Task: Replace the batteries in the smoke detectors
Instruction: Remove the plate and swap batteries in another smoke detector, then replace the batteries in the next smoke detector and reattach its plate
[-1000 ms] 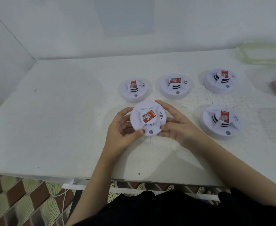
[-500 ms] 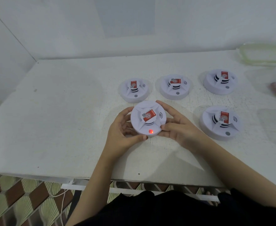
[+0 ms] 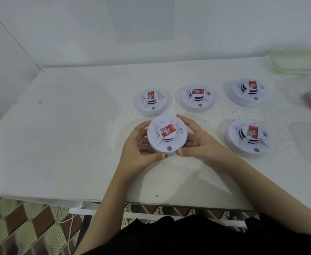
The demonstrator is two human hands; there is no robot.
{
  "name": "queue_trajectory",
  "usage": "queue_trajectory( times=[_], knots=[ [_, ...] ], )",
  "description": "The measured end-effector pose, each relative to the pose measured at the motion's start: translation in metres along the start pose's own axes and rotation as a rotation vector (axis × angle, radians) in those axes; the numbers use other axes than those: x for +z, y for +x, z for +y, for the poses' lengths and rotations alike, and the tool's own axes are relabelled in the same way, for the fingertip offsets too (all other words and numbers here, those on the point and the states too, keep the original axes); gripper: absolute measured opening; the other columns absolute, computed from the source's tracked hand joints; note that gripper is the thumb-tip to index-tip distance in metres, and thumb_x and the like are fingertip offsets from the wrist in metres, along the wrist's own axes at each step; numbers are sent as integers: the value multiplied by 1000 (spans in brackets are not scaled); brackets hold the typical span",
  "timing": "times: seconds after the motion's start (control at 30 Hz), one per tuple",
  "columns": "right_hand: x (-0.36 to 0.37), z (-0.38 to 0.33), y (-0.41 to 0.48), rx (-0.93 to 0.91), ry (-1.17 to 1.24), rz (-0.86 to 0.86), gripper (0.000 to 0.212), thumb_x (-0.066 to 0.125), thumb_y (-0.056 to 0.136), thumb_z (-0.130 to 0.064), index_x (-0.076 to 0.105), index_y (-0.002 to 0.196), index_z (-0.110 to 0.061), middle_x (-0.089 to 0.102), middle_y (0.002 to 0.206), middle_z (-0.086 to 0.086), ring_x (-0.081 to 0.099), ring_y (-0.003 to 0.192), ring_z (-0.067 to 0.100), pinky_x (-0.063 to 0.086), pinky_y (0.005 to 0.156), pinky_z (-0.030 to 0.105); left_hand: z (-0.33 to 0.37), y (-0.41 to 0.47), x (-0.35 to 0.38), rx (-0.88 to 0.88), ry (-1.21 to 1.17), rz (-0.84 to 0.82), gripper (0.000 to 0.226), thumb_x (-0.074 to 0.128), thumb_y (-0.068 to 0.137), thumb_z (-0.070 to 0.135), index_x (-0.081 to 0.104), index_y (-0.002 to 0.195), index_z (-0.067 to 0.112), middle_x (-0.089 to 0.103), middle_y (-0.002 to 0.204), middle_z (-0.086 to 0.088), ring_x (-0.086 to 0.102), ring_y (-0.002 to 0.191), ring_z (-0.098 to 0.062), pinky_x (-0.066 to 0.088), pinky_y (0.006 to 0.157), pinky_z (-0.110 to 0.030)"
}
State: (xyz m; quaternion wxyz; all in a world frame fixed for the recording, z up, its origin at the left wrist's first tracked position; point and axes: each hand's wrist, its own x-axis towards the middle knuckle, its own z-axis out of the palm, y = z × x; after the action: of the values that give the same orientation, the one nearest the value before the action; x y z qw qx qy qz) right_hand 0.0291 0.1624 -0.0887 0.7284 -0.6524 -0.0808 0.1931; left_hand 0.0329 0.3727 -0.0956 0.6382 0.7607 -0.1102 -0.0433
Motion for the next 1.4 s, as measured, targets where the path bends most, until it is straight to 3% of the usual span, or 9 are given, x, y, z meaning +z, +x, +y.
queue_trajectory(
  times=[0.13,0.33,0.47,0.57,0.8,1.07,1.17,1.23,1.4],
  knots=[
    [-2,-7,-6,-31,-147,16,86,68,77,11,31,140,-34,63,117,10,67,97,19,56,81,32,-1,-1,-1,11,20,-14,84,85,55,30,48,131,25,65,121,-3,65,104,-20,57,78,-31],
    [-15,-7,-18,-106,-711,213,89,83,68,-27,35,141,-39,44,122,-9,42,90,-13,36,77,7,-3,-1,3,53,113,-51,83,85,56,34,51,131,24,64,123,7,61,107,-15,56,80,-30],
    [-15,0,-24,-120,-760,210,86,83,68,-25,36,139,-38,40,128,-10,39,105,-12,33,83,4,-4,-1,4,94,332,-44,81,79,52,55,55,126,33,58,122,20,51,111,2,42,91,-13],
    [-14,3,-26,-141,-755,214,85,82,70,-19,36,141,-29,42,125,-9,38,97,-21,33,80,0,-8,1,5,113,447,-43,84,75,53,62,58,128,27,56,125,13,47,117,-6,39,97,-22],
    [-15,10,-30,-151,-767,253,85,80,72,-18,34,144,-21,42,123,-9,50,95,4,38,80,7,-10,1,8,171,538,-63,83,69,61,65,51,134,29,54,127,12,45,117,-6,27,97,-4],
    [-20,-3,-34,-233,-847,202,66,59,81,-20,36,143,-22,41,123,-11,50,93,-2,40,76,8,-4,4,9,153,380,0,51,51,81,55,59,123,27,61,117,17,52,110,-1,35,92,-7],
    [-33,-19,-31,-306,-962,317,56,53,80,-22,47,136,-21,46,120,-12,49,90,-1,38,77,6,-3,9,8,163,393,134,25,48,87,41,59,110,38,58,108,30,51,105,11,34,89,-3],
    [-51,-31,-22,-332,-1015,423,51,52,79,-23,54,130,-16,52,119,-5,50,92,3,32,82,5,-5,14,4,142,429,131,31,49,86,37,62,113,32,56,111,29,50,106,10,33,93,-6],
    [-112,-48,5,-91,-1231,738,57,54,79,-33,52,132,-12,47,134,19,42,124,36,30,102,37,-16,21,0,166,639,27,39,52,81,17,69,116,13,51,126,13,42,119,0,18,99,3]
  ],
)
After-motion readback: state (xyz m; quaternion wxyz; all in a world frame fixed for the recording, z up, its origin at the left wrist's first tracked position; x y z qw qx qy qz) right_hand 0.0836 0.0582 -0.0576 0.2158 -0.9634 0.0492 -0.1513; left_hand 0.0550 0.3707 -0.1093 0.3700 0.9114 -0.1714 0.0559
